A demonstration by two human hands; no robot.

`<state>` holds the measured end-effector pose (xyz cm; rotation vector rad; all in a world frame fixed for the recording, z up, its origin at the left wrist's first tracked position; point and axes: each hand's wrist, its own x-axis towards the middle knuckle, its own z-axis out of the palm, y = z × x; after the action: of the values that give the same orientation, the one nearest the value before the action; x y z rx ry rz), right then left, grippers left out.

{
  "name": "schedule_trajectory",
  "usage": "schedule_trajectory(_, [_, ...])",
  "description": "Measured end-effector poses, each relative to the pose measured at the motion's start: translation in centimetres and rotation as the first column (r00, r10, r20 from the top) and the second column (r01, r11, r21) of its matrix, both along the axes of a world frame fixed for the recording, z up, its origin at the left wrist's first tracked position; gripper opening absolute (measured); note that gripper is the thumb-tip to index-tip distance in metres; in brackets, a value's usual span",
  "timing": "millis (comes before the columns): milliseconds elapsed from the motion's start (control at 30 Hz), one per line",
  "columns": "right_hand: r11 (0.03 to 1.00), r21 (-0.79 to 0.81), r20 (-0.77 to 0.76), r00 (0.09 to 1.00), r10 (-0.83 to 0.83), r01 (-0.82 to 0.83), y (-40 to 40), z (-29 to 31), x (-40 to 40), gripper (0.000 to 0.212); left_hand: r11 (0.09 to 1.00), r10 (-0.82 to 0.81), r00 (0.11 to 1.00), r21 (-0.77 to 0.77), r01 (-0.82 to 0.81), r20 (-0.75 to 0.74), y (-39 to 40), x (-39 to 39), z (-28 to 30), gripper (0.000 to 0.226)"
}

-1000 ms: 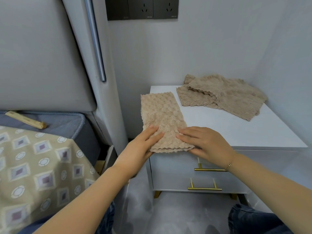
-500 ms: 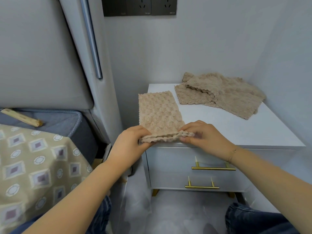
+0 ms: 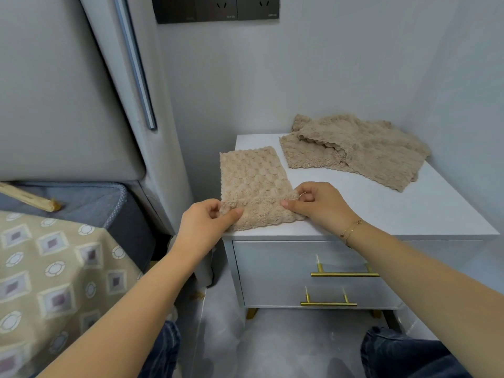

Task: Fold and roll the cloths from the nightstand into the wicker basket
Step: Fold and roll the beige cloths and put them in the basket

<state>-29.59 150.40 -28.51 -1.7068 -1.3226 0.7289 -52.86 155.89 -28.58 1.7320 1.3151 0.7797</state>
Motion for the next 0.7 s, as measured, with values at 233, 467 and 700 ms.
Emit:
schedule_trajectory(233, [0.981,0.184,0.395,0.919,-0.02,-0.058,-0.5,-0.4,0.0,0.041,0.98,0.086,0.983,0.194,-0.053,-0.164,0.0,0.3,0.1,0.032])
schedule_trajectory(467, [0.886,0.256,0.786,0.617,0.042,-0.387,-0.9,-1.0,0.8,0.034,0.668,-0.014,0.896,0.662,0.34,-0.445,1.2,-1.0,0.3,0.033])
schedule_trajectory(700, [0.929,0.144,0.69,0.707,0.153,-0.341,-2.1,-0.6,0.8,0.05,0.596,-0.201,0.808,0.586,0.55,-0.554,2.0,-1.5,0.5,0.022])
